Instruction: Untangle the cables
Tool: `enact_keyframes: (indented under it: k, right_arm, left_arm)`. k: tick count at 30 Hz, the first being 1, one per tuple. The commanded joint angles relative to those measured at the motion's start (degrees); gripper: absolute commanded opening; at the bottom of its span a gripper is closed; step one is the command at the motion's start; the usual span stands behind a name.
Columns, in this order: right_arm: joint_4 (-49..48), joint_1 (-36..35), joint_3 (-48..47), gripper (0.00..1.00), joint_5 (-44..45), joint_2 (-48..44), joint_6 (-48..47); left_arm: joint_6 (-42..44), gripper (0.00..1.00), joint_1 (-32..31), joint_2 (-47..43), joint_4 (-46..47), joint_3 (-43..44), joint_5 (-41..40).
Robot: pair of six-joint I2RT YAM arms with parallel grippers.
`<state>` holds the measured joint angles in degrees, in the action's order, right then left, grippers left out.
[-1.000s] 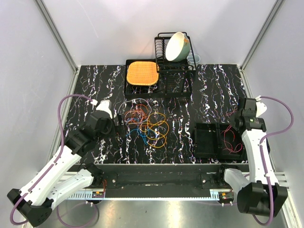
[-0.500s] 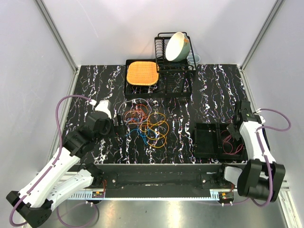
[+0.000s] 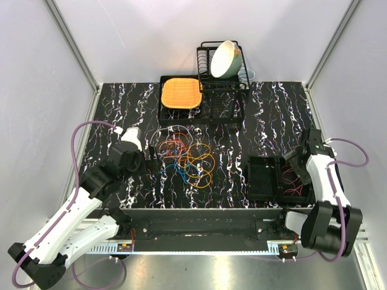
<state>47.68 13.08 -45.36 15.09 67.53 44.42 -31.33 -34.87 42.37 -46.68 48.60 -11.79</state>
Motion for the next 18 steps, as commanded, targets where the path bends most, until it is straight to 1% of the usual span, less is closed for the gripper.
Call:
enact_keyframes:
  k: [1,3,7,8,13,18]
  right_arm:
    - [4.0,0.2,-3.7,0.93,-1.3,-4.9,-1.2]
    - [4.2,0.2,-3.7,0.95,-3.8,-6.4,-1.4]
    - [5.0,0.2,-3.8,0.95,-11.9,-8.5,0.0]
    - [5.4,0.2,-4.2,0.97,-12.6,-8.9,0.0]
    - [8.6,0.2,-7.1,0.99,-14.1,-12.0,-0.3]
    - [10.8,0.2,-12.7,1.00,-13.1,-13.6,-4.2]
  left_arm:
    - [0.8,0.99,-0.3,-0.5,2.1,-0.2,0.4]
    - [0.8,0.99,-0.3,-0.4,2.1,-0.2,0.4]
    - [0.8,0.99,-0.3,-0.4,2.1,-0.3,0.4]
    - [0.8,0.99,-0.2,-0.4,2.1,-0.2,0.4]
    - [0.9,0.99,-0.1,-0.7,2.1,-0.2,0.4]
    - [1.0,0.99,-0.2,-0.5,2.1,-0.2,0.5]
